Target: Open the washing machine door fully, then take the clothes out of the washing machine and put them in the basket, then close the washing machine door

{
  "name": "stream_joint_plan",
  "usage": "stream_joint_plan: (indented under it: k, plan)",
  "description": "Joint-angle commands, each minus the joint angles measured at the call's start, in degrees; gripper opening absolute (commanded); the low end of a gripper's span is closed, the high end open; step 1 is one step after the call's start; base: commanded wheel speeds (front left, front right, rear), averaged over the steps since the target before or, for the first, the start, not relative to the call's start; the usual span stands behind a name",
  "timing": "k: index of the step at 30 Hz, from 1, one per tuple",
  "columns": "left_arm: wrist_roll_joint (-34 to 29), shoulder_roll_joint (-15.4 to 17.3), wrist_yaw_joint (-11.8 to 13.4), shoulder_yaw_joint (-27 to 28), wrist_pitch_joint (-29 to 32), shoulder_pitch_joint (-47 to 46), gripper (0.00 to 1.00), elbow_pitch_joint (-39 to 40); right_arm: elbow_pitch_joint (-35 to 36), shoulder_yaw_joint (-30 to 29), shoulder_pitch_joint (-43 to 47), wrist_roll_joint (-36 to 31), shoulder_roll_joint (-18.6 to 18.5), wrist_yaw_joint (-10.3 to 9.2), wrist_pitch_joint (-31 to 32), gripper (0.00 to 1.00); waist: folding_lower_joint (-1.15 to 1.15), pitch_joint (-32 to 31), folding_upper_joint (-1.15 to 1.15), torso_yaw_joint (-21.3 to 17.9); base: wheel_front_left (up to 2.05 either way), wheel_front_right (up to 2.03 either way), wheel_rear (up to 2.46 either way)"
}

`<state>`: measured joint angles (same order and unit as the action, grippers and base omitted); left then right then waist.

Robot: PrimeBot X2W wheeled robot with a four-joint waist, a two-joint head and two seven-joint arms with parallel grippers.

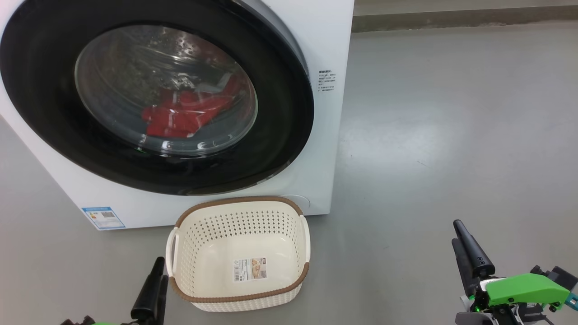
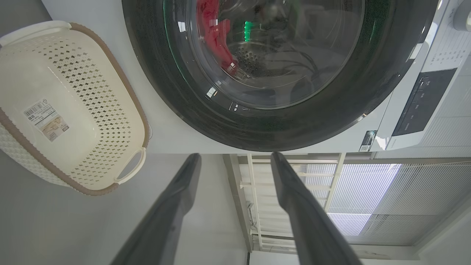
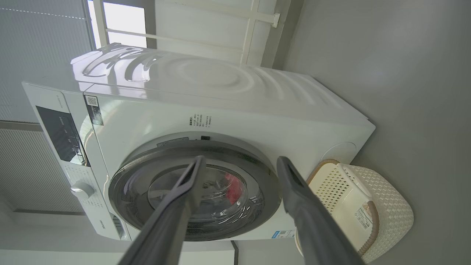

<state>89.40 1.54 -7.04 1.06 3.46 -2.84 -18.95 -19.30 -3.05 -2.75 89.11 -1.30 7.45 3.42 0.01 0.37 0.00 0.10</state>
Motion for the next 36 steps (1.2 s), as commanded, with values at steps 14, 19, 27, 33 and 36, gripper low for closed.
stream_joint_plan:
  k: [14, 19, 27, 33, 36]
  plan:
    - [-11.3, 1.2, 0.1, -0.7, -2.9, -4.8, 1.0, 1.0, 1.0, 2.6, -4.9, -11.6, -0.7, 0.01, -2.9, 1.0, -0.01, 0.3, 0.0, 0.1, 0.0, 0.0, 0.0]
    - [-23.7, 1.2, 0.8, -1.7, -4.9, -6.4, 1.0, 1.5, 1.3, 3.8, -6.5, -23.0, -0.7, 0.01, -4.9, 1.0, -0.01, 0.5, 0.0, -0.1, 0.0, 0.0, 0.0]
    - [-32.0, 1.4, 1.5, -2.3, -6.3, -7.4, 1.0, 2.3, 1.7, 5.1, -7.3, -28.8, -0.7, 0.01, -6.3, 1.0, -0.01, 0.6, 0.0, -0.1, 0.0, 0.0, 0.0]
    - [-36.7, 1.3, 1.9, -2.4, -7.3, -7.7, 1.0, 2.4, 1.4, 6.2, -8.1, -32.7, -0.8, 0.02, -7.3, 1.0, -0.01, 0.6, 0.0, -0.2, 0.0, 0.0, 0.0]
    - [-39.2, 1.3, 2.1, -2.6, -7.8, -8.0, 1.0, 2.3, 1.4, 6.8, -8.6, -34.8, -0.8, 0.02, -7.8, 1.0, -0.01, 0.7, 0.0, -0.1, 0.0, 0.0, 0.0]
